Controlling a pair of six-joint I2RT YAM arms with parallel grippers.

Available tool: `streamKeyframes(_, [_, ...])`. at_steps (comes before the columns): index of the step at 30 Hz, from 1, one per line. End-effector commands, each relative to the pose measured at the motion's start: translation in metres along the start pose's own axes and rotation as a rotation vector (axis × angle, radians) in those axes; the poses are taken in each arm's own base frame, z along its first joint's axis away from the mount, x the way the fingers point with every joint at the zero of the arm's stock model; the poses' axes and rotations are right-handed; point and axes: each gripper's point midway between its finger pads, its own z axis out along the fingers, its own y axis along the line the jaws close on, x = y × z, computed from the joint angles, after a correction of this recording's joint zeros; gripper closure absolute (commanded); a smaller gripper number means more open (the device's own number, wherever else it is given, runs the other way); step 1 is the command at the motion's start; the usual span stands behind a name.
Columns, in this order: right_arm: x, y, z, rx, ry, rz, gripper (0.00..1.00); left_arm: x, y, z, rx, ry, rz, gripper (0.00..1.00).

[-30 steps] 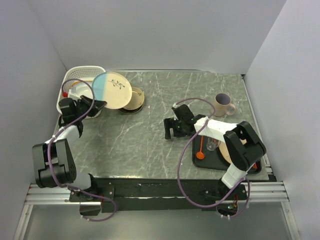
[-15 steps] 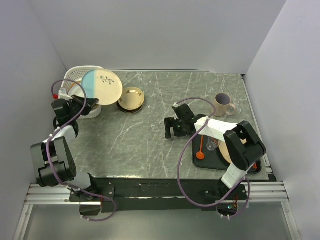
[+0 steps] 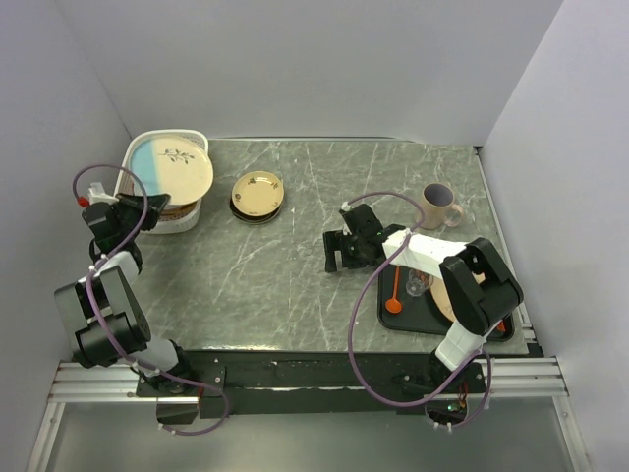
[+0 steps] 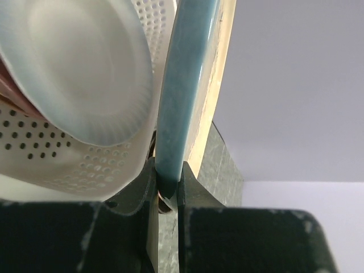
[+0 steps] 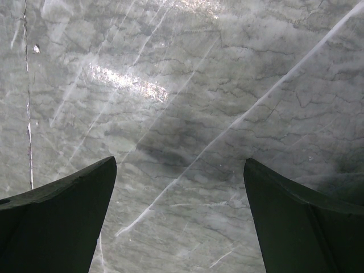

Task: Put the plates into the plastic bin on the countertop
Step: Place the plate in the plastic bin.

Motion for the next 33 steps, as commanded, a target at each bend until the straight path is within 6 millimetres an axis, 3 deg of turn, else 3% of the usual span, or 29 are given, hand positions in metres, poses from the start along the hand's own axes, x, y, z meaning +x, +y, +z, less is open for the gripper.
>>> streamKeyframes(1, [-0.019, 0.005, -0.012, -0.019, -0.056, 0.000, 0.00, -0.035, -0.048, -0.007, 0.187, -0.115, 0.091, 0.99])
streamKeyframes(20, [-0.029, 0.010, -0.029, -0.038, -0.106, -0.004, 0.00, -0.053, -0.023, -0.014, 0.161, -0.170, 0.038, 0.99])
streamKeyframes(33, [-0.027, 0.010, -0.028, -0.037, -0.100, -0.010, 0.00, -0.063, -0.002, 0.003, 0.107, -0.172, -0.006, 0.99])
